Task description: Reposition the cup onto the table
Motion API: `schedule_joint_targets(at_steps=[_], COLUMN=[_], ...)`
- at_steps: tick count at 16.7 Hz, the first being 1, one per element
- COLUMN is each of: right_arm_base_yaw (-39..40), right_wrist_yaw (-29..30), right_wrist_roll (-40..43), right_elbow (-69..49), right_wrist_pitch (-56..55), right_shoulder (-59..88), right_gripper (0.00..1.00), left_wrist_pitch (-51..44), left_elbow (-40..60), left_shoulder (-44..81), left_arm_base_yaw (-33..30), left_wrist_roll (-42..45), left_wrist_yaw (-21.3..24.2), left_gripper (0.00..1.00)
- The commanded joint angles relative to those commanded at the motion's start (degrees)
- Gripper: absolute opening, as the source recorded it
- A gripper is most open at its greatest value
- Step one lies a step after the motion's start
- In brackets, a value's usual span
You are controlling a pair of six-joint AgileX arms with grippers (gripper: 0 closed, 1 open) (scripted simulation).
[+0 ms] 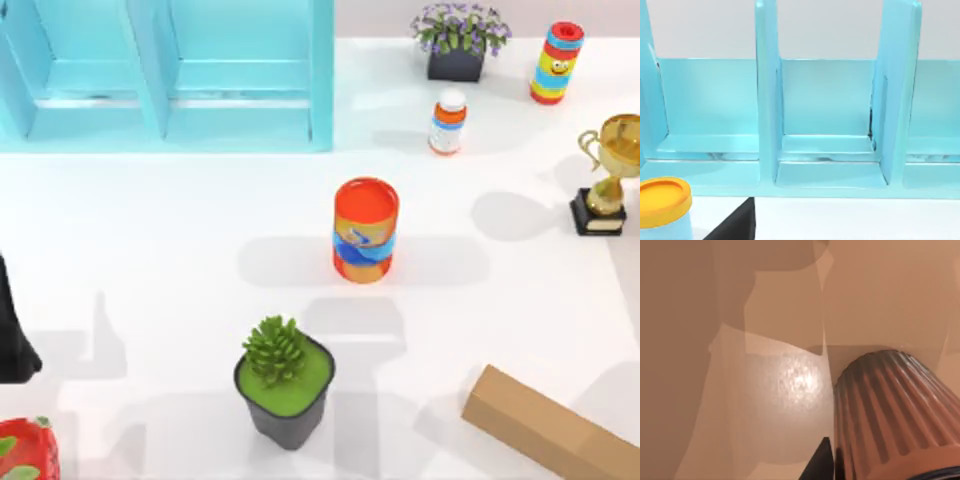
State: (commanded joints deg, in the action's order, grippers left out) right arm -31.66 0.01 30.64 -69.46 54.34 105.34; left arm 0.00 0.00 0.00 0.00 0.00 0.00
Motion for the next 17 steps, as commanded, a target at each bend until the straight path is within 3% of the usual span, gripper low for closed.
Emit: schedule_joint_targets(at_steps=[5, 13, 17], right_arm_base_yaw=[1.3, 15.5, 17.1], right_wrist_yaw=[-0.1, -0.5, -0.1], right_wrist_roll=[-3.3, -15.7, -16.8], right_elbow=[-0.1, -7.8, -8.7], right_wrist_pitch=[6.9, 20.4, 21.0], right_shoulder=[-5.9, -12.4, -12.4], right_gripper=[0.00, 0.00, 0.00], left_wrist_pitch=[0.0, 0.0, 0.0], left_elbow=[0.0, 0.0, 0.0], left_shoulder=[0.0, 0.0, 0.0], left_arm_base_yaw=[0.0, 0.0, 0.0], left_wrist_roll=[0.0, 0.0, 0.0], left_wrist_yaw=[0.0, 0.0, 0.0], left_gripper=[1.00, 1.00, 1.00])
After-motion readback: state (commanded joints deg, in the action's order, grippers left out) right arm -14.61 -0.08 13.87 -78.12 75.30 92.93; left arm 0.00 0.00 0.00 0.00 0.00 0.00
